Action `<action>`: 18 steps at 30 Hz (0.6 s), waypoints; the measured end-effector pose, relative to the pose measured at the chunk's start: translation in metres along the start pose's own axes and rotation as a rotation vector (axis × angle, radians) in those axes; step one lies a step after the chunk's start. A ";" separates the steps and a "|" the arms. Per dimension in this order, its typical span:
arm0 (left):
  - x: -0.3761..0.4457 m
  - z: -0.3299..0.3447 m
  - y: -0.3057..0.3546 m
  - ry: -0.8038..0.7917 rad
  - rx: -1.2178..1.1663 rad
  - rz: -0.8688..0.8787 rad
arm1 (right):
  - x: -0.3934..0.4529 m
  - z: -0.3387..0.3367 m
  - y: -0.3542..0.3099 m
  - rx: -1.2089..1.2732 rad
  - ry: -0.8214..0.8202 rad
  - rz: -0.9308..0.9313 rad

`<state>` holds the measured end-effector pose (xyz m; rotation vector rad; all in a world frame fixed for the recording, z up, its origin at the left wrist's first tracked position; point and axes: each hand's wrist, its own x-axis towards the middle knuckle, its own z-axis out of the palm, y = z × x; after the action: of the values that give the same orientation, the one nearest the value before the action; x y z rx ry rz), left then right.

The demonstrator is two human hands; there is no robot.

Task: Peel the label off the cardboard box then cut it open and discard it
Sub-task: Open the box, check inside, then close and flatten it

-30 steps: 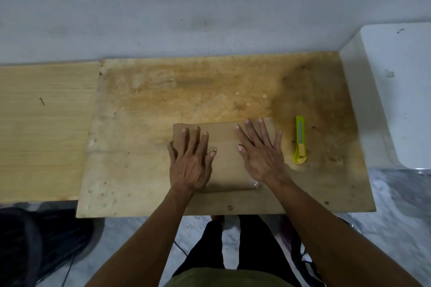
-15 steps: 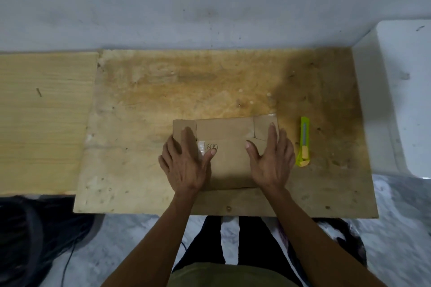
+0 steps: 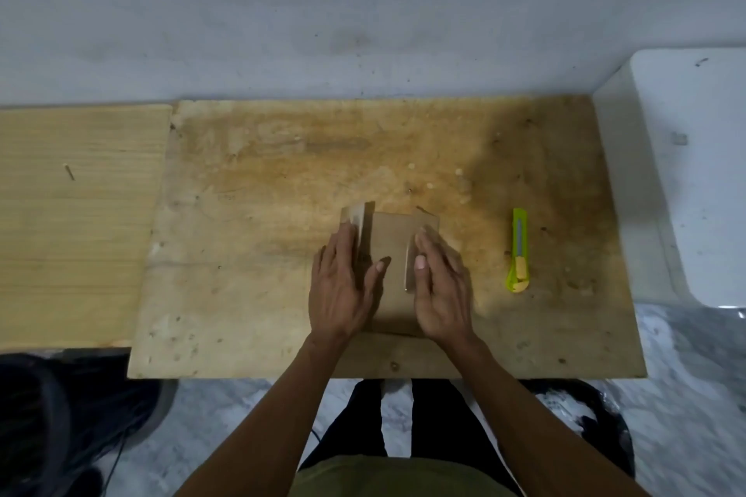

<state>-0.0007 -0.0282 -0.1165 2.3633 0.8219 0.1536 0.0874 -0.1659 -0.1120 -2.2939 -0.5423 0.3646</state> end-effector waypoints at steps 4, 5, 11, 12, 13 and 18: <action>0.000 0.007 -0.003 -0.103 -0.045 0.009 | 0.003 0.010 0.008 -0.084 0.041 -0.099; 0.000 0.009 -0.005 -0.107 -0.057 0.010 | 0.003 0.013 0.011 -0.100 0.040 -0.111; 0.003 0.011 -0.026 -0.069 -0.014 0.120 | 0.001 0.030 0.012 -0.327 0.051 0.015; 0.003 0.010 -0.028 -0.068 0.022 0.120 | 0.001 0.032 0.011 -0.368 0.052 0.030; 0.004 0.009 -0.030 -0.072 0.066 0.087 | 0.000 0.034 0.011 -0.400 0.057 0.047; 0.003 0.008 -0.029 -0.150 0.200 -0.077 | 0.001 0.044 0.009 -0.502 0.096 0.139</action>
<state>-0.0108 -0.0131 -0.1407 2.4877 0.8886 -0.1427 0.0725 -0.1454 -0.1486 -2.8269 -0.4637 0.1954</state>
